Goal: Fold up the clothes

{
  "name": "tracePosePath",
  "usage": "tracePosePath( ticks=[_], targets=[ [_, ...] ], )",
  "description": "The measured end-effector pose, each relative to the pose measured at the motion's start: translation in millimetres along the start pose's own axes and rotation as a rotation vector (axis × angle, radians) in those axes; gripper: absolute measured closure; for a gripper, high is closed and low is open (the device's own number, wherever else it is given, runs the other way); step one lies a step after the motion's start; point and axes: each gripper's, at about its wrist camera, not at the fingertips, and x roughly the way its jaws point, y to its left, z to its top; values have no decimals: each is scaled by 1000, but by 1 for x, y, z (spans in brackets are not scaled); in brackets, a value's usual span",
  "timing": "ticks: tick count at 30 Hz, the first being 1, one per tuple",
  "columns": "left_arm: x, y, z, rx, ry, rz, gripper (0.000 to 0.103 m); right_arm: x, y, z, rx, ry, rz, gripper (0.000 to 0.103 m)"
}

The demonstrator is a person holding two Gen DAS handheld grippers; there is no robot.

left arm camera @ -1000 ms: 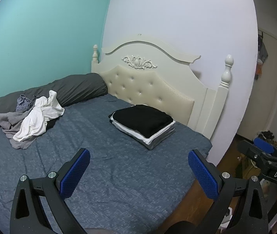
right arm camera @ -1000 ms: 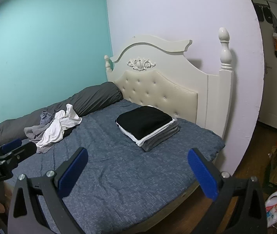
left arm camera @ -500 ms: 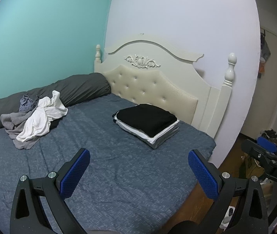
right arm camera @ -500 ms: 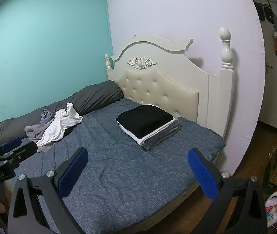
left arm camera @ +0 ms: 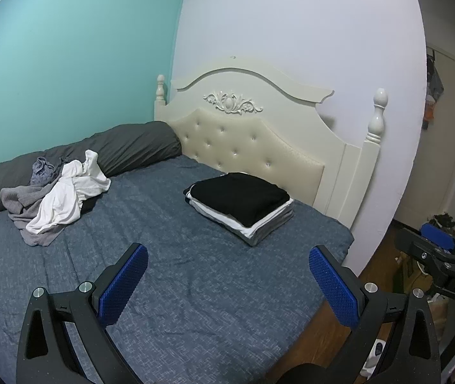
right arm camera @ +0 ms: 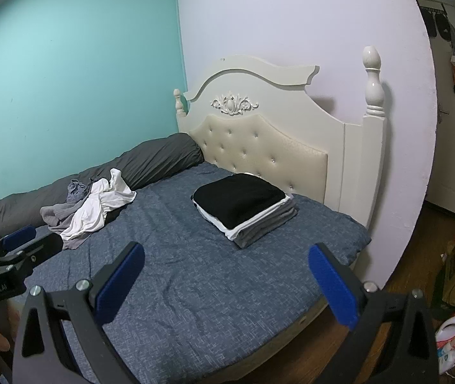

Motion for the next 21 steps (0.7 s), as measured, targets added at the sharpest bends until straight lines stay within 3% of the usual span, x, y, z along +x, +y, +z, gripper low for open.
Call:
tracePosePath(
  ticks=[21],
  targets=[
    [3, -3, -2, 1, 18, -3, 0, 0, -2, -1, 6, 2, 0, 0]
  ],
)
